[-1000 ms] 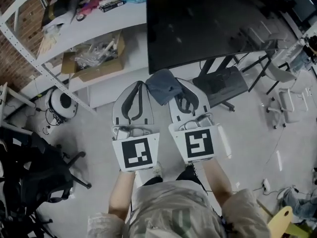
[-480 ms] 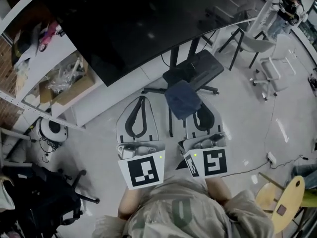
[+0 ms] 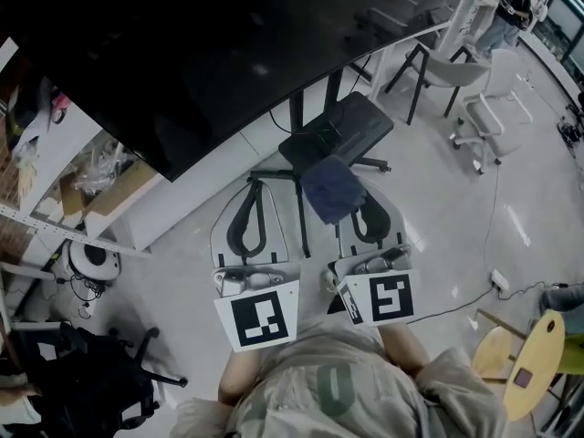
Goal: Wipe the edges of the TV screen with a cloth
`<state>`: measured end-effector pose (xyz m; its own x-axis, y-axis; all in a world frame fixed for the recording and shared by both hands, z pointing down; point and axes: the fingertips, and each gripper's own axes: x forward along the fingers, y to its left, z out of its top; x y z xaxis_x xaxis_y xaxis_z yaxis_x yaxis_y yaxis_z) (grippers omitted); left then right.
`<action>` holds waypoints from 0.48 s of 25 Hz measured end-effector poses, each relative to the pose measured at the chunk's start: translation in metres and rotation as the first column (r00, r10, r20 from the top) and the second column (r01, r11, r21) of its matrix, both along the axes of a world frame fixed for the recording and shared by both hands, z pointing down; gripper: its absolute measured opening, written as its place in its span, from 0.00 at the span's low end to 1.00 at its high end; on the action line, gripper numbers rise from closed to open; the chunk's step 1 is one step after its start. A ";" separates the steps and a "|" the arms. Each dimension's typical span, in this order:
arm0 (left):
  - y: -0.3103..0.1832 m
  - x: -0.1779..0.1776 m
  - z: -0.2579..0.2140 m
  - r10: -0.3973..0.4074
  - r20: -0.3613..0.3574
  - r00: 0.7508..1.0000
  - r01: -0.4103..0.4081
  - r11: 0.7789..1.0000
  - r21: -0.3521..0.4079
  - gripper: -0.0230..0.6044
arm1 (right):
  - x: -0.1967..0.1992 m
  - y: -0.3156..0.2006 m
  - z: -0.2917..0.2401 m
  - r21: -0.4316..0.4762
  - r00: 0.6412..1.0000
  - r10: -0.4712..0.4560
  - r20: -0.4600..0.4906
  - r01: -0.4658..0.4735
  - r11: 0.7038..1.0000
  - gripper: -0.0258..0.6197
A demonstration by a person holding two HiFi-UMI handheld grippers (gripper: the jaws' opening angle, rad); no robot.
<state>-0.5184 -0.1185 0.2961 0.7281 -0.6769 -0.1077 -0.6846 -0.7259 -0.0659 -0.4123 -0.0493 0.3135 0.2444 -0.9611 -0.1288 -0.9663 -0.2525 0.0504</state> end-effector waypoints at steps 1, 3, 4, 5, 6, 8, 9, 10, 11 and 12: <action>0.002 0.002 0.001 0.003 0.000 1.000 -0.003 1.000 0.000 0.06 | 0.001 0.002 0.002 -0.001 1.000 0.000 0.004 0.000 1.000 0.12; 0.004 0.005 0.004 0.009 0.002 1.000 -0.009 1.000 -0.002 0.06 | 0.004 0.004 0.006 -0.005 1.000 0.002 0.016 -0.002 1.000 0.12; 0.004 0.007 0.006 0.012 0.004 1.000 -0.012 1.000 -0.005 0.06 | 0.005 0.005 0.008 -0.009 1.000 0.004 0.019 -0.004 1.000 0.12; 0.003 0.008 0.008 0.014 0.006 1.000 -0.014 1.000 -0.009 0.06 | 0.006 0.004 0.010 -0.013 1.000 0.007 0.020 -0.007 1.000 0.12; 0.001 0.009 0.009 0.016 0.006 1.000 -0.016 1.000 -0.014 0.06 | 0.006 0.004 0.011 -0.017 1.000 0.010 0.020 -0.010 1.000 0.12; -0.001 0.011 0.011 0.020 0.004 1.000 -0.020 1.000 -0.019 0.06 | 0.007 0.003 0.014 -0.024 1.000 0.014 0.020 -0.014 1.000 0.12; -0.001 0.012 0.011 0.021 0.004 1.000 -0.021 1.000 -0.019 0.06 | 0.009 0.003 0.014 -0.026 1.000 0.016 0.020 -0.015 1.000 0.12; 0.000 0.015 0.011 0.022 0.006 1.000 -0.022 1.000 -0.017 0.06 | 0.011 0.004 0.015 -0.029 1.000 0.018 0.021 -0.017 0.999 0.12; 0.001 0.018 0.011 0.023 0.010 1.000 -0.023 1.000 -0.015 0.06 | 0.013 0.006 0.016 -0.033 1.000 0.020 0.022 -0.019 0.999 0.12; 0.001 0.020 0.012 0.024 0.014 1.000 -0.024 1.000 -0.014 0.06 | 0.015 0.007 0.017 -0.037 1.000 0.022 0.022 -0.021 0.999 0.12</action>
<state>-0.4982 -0.1171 0.3084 0.7453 -0.6609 -0.0879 -0.6663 -0.7428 -0.0651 -0.3974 -0.0425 0.3305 0.2672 -0.9596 -0.0882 -0.9617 -0.2713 0.0383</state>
